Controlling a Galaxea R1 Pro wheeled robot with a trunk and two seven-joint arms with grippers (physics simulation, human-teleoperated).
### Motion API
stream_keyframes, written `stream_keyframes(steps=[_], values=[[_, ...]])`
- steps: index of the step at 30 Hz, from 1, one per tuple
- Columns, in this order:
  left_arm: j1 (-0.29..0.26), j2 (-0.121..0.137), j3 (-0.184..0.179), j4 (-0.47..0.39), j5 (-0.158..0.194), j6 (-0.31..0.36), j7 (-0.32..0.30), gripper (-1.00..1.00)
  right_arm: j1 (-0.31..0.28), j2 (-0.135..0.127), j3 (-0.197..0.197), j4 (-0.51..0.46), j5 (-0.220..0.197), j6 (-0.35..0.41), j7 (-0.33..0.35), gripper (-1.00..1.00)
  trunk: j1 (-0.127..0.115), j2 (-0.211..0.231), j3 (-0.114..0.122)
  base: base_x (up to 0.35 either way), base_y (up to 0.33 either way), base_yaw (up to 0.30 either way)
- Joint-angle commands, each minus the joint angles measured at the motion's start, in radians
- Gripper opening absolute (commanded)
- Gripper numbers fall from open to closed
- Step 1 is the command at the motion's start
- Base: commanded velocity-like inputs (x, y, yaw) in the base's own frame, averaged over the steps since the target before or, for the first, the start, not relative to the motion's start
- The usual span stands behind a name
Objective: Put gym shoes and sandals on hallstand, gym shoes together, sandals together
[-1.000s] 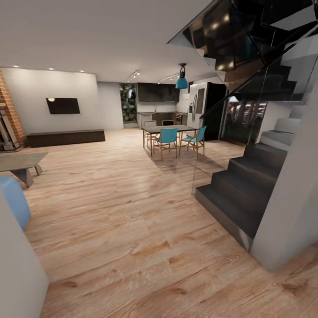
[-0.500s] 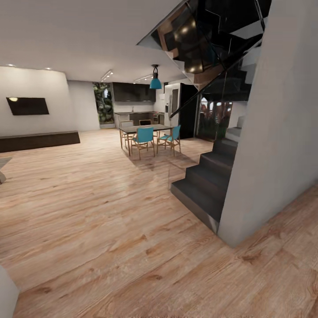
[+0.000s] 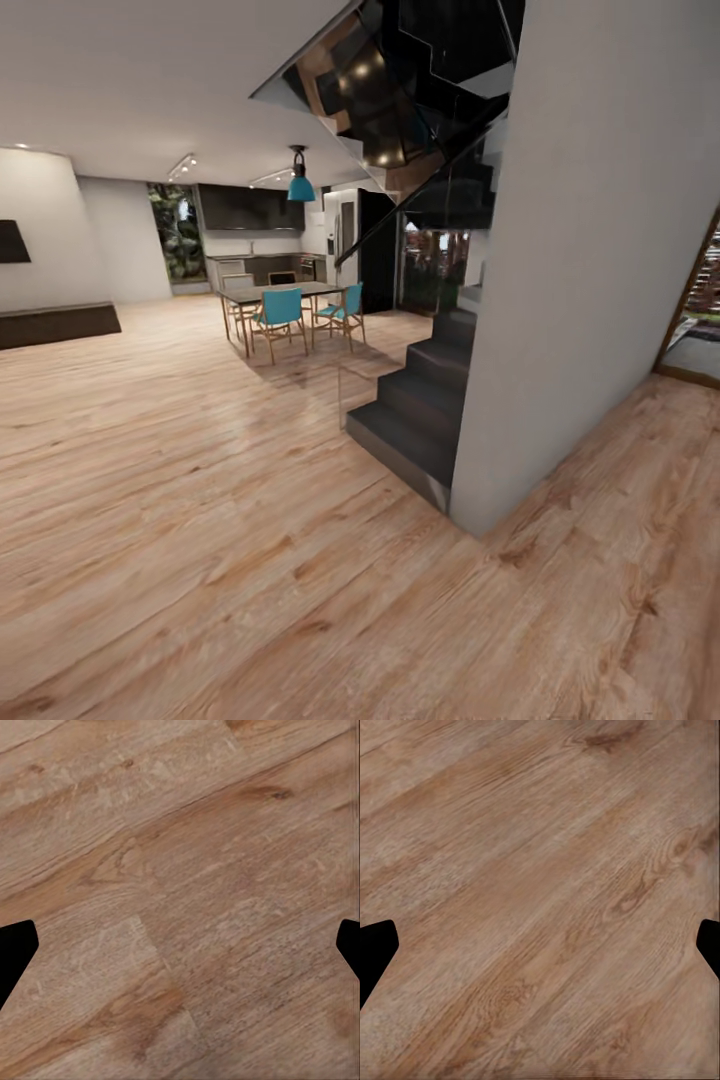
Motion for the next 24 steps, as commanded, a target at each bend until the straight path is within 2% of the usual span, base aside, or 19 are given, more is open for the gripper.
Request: stream_keyframes(steps=[1,13,24], values=[[0.0,0.0,-0.001,0.0,0.008,-0.003,0.001,1.0,-0.001,0.0,0.0,0.001,-0.005,-0.003,0.0,1.0,0.0,-0.001,-0.001,-0.003,-0.001,-0.3],[0.0,-0.001,-0.004,0.0,0.005,-0.003,0.001,1.0,-0.001,0.0,0.001,0.001,-0.005,-0.003,0.0,1.0,0.0,-0.001,-0.001,-0.001,-0.014,-0.3],[0.0,-0.001,-0.007,0.0,0.002,-0.004,0.001,1.0,-0.001,0.0,0.001,0.001,-0.005,-0.003,0.0,1.0,0.0,-0.001,-0.001,0.0,-0.223,-0.3]])
